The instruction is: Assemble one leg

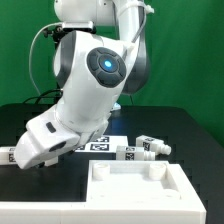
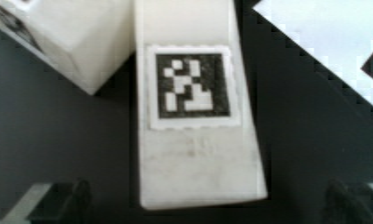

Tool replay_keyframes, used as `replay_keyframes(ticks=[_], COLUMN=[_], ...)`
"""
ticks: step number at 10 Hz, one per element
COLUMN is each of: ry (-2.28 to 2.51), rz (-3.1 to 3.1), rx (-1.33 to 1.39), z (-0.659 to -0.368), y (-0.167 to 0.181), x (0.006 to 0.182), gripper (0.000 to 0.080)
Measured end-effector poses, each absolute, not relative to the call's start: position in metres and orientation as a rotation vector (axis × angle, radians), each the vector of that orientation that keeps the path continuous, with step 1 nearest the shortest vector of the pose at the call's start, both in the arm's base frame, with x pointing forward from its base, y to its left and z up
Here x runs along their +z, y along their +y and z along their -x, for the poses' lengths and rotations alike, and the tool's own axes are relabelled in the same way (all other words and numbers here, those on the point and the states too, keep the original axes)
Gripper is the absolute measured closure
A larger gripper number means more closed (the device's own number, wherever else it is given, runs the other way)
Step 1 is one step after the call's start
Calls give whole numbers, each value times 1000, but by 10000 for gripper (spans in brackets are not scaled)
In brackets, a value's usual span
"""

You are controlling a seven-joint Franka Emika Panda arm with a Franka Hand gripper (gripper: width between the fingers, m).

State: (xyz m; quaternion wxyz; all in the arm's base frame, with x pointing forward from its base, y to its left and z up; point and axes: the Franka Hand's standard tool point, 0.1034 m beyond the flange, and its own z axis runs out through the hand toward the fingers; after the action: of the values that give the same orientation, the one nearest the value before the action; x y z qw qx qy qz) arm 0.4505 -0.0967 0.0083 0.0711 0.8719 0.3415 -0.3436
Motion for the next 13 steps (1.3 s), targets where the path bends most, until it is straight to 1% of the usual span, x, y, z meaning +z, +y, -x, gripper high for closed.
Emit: replay_keyframes(ticks=[1,3,5,7,10,11,12,13], ry=[1022,1031,1045,1060,1063,1063,1063,1064], rz=[-2602,-2610,-2604,-2610,-2609,-2609,-2609,-2614], rx=[-1088,-1068,-1074,-1063,-1064,-1064,-1064,-1054], z=[-448,-447,-445,-445,-445,-445,-445,-446], y=[-96,-94,-94,-103,-103,-103,-103,-103], x=[7,2,2,3,3,3,3,3], gripper=[151,151,151,151,151,259,407,407])
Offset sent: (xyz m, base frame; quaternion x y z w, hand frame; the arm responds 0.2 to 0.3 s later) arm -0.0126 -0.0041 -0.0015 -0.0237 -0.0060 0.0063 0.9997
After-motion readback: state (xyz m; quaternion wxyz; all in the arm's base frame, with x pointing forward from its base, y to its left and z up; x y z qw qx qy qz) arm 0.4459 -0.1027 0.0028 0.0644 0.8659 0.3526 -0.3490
